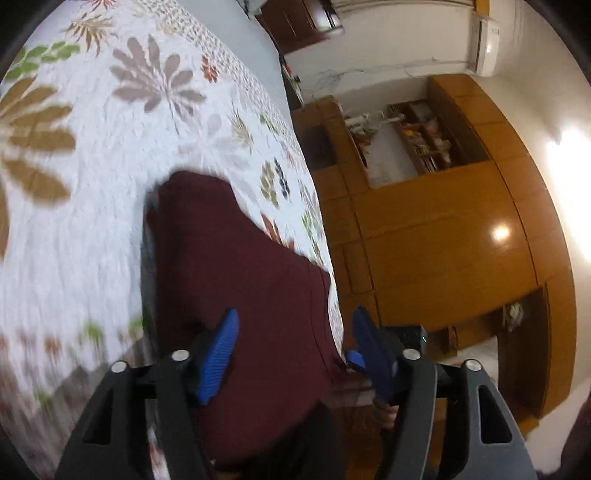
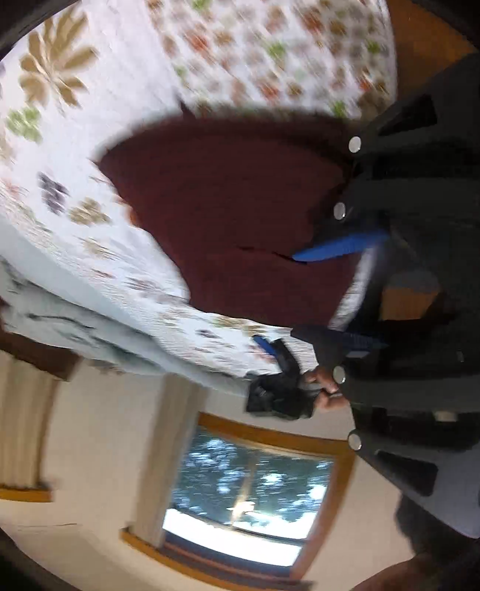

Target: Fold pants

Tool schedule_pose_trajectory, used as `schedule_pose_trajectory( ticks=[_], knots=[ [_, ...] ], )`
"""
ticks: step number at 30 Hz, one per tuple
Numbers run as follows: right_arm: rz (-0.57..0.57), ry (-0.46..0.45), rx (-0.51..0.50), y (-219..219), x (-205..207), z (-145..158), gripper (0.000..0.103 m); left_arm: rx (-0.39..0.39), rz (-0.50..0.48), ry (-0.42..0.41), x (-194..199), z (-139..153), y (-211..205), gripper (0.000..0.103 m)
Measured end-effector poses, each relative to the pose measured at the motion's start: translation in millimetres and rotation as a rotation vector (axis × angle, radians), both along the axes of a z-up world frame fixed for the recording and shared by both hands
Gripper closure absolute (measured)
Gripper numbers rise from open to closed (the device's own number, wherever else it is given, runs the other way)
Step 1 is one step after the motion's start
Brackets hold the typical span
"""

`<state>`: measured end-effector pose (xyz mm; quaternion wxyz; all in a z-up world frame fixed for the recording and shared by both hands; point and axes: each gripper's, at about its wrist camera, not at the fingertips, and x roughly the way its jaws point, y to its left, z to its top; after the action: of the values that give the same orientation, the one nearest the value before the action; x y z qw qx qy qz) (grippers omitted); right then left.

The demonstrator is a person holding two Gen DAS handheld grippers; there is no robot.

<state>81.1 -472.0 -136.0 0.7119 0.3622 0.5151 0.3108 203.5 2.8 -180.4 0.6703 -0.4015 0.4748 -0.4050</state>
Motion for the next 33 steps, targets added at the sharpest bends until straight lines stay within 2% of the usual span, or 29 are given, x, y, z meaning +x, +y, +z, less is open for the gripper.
schedule_pose_trajectory(
  ticks=[1, 2, 3, 5, 7, 8, 9, 12, 15, 20, 26, 28, 30, 33],
  knots=[
    [0.036, 0.024, -0.063, 8.0, -1.1, -10.0, 0.067, 0.031, -0.014, 0.008, -6.1, -2.4, -2.6, 0.037],
    [0.041, 0.037, -0.093, 6.3, -3.9, -17.1, 0.079, 0.075, -0.030, 0.015, -11.1, -6.4, -5.4, 0.037],
    [0.030, 0.081, -0.093, -0.1, -2.9, -29.9, 0.100, 0.121, -0.039, 0.028, -14.2, -12.3, -7.8, 0.037],
    [-0.019, 0.110, -0.076, -22.1, -1.1, -36.1, 0.103, 0.117, -0.037, 0.062, -17.7, -21.7, -3.6, 0.037],
    [-0.102, 0.098, -0.101, -49.5, 0.5, -25.2, 0.078, 0.139, -0.010, 0.067, -20.9, -23.8, 10.0, 0.036],
    [-0.125, 0.096, -0.107, -56.9, 3.9, -22.1, 0.038, 0.165, 0.008, 0.077, -19.6, -24.2, 17.2, 0.035],
    [-0.159, 0.101, -0.126, -68.8, 5.7, -18.1, 0.013, 0.172, 0.026, 0.093, -17.4, -26.3, 25.9, 0.033],
    [-0.138, 0.125, -0.077, -81.5, 21.0, -22.6, 0.014, 0.170, 0.056, 0.145, -9.4, -34.7, 47.8, 0.032],
    [-0.079, 0.157, -0.017, -68.4, 43.1, -31.3, 0.013, 0.087, 0.004, 0.180, 1.4, -41.1, 53.8, 0.025],
    [-0.007, 0.265, -0.045, -62.7, 74.1, -52.1, 0.013, 0.063, -0.040, 0.201, 24.5, -47.6, 41.4, 0.025],
    [0.028, 0.283, -0.013, -52.3, 92.7, -57.5, 0.010, 0.073, -0.129, 0.195, 44.7, -50.1, 15.1, 0.024],
    [0.063, 0.288, -0.025, -37.1, 100.3, -60.2, 0.008, 0.071, -0.152, 0.194, 45.3, -50.5, 7.1, 0.024],
    [0.092, 0.292, -0.037, -26.3, 108.7, -61.4, 0.002, 0.062, -0.180, 0.192, 47.8, -50.7, -1.9, 0.024],
    [0.132, 0.289, -0.075, -13.4, 110.4, -65.5, 0.002, 0.070, -0.212, 0.183, 47.8, -48.0, -12.7, 0.021]
  ],
)
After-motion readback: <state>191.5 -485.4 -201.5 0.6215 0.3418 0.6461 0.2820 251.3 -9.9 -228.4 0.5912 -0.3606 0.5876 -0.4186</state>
